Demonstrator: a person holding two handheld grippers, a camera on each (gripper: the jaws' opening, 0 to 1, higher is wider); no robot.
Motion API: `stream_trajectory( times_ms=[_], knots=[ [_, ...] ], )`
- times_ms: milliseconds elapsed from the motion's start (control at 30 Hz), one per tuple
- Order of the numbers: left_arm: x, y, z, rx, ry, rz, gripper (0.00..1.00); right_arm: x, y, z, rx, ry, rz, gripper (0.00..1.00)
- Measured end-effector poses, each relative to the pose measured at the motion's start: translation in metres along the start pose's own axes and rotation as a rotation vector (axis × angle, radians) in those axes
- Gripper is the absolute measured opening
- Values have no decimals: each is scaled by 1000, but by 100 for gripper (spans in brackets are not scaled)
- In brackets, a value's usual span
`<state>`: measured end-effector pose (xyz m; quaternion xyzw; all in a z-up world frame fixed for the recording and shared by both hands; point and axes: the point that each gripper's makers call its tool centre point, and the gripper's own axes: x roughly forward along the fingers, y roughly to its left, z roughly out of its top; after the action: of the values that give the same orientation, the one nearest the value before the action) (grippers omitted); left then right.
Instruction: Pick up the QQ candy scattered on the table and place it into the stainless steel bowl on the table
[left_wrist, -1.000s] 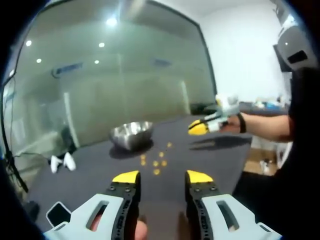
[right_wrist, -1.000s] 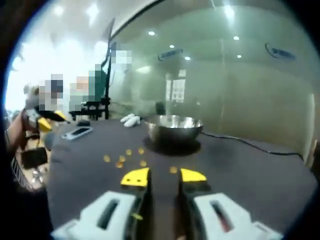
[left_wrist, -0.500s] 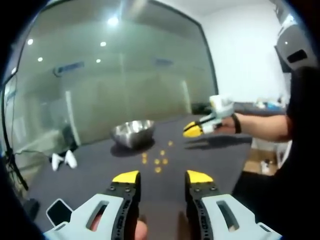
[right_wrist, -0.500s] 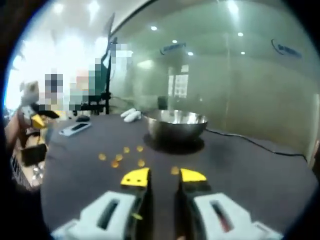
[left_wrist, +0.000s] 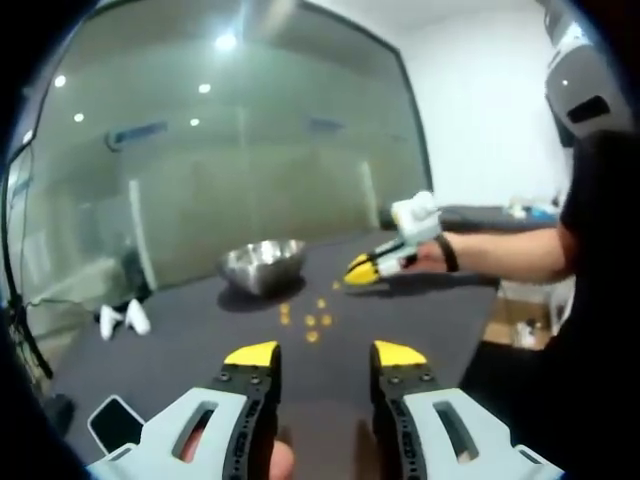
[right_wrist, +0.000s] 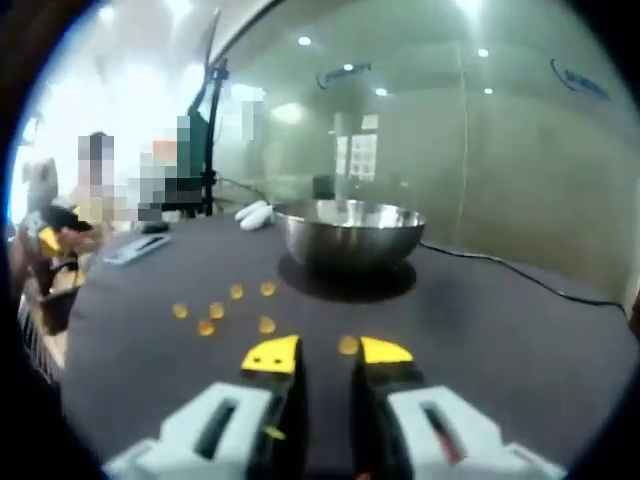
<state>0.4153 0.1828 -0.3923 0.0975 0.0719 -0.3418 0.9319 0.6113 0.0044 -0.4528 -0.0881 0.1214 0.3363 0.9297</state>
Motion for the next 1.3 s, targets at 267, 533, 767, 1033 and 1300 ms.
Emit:
stream_trajectory(
  times_ms=[267,533,767,1033,1300],
  knots=[
    [-5,5,-7,-18,13,19,37,24,-8,-11,40,37,-6,22],
    [-6,8,-12,-25,26,27,37,34,-11,-16,-5,56,-9,19],
    [-6,4,-8,-6,18,8,37,36,-12,-16,-18,54,3,15],
    [-6,6,-9,-7,22,13,37,36,-10,-16,-37,51,6,10],
    [-6,3,-9,0,30,4,37,36,-10,-16,-39,55,3,10]
  ],
)
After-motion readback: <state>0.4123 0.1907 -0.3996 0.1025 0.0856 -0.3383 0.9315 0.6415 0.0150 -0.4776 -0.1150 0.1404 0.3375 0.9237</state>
